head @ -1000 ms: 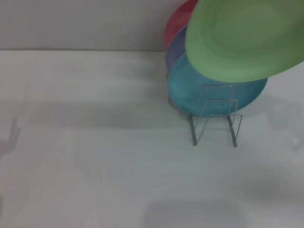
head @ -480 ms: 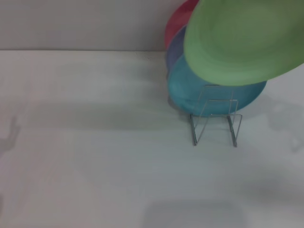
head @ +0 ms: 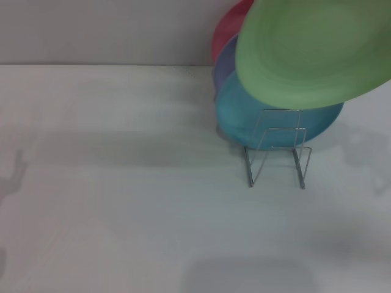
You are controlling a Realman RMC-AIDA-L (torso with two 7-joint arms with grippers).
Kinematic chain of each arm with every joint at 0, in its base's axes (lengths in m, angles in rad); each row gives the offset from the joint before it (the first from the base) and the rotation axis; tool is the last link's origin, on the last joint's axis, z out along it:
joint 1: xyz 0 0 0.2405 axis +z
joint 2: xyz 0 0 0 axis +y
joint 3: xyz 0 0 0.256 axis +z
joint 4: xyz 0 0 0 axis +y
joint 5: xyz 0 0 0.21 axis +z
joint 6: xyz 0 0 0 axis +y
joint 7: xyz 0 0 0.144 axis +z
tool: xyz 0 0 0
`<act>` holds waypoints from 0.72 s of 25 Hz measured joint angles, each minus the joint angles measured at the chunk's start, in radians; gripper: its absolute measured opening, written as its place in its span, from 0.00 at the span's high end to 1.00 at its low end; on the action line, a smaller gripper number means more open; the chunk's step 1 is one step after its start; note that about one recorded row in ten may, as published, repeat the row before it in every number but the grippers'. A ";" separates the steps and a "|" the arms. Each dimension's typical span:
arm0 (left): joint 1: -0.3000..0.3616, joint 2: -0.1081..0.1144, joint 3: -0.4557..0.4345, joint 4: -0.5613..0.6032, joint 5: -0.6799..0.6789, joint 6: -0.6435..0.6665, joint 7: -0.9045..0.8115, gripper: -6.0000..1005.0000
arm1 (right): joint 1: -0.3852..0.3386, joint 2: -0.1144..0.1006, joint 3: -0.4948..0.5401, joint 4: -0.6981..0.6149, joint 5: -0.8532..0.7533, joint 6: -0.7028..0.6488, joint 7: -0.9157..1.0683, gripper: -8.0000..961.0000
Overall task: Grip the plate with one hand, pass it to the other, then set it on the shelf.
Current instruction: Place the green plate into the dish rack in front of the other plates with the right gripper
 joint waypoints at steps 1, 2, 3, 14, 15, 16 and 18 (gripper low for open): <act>0.000 0.000 0.000 0.000 0.000 0.000 0.000 0.20 | 0.000 0.000 0.000 0.000 0.000 0.000 0.000 0.96; 0.000 0.000 0.001 0.000 0.000 -0.002 0.001 0.20 | 0.000 0.000 0.000 0.000 0.000 0.000 0.000 0.96; 0.000 0.000 0.001 0.000 0.000 -0.002 0.001 0.20 | 0.000 0.000 0.001 0.000 0.000 0.000 0.000 0.96; -0.001 -0.002 0.009 0.003 0.009 -0.039 0.004 0.20 | 0.000 0.000 0.001 0.003 0.000 0.005 0.000 0.96; 0.008 0.000 0.020 0.001 0.013 0.043 0.010 0.20 | 0.000 0.000 0.001 0.003 0.000 0.005 0.000 0.96; 0.005 0.001 0.014 -0.003 0.010 0.014 0.012 0.20 | 0.000 0.000 0.001 0.003 0.000 0.005 0.000 0.96; 0.001 0.002 0.011 -0.005 0.008 -0.012 0.014 0.20 | 0.000 0.000 0.001 0.003 0.000 0.005 0.000 0.96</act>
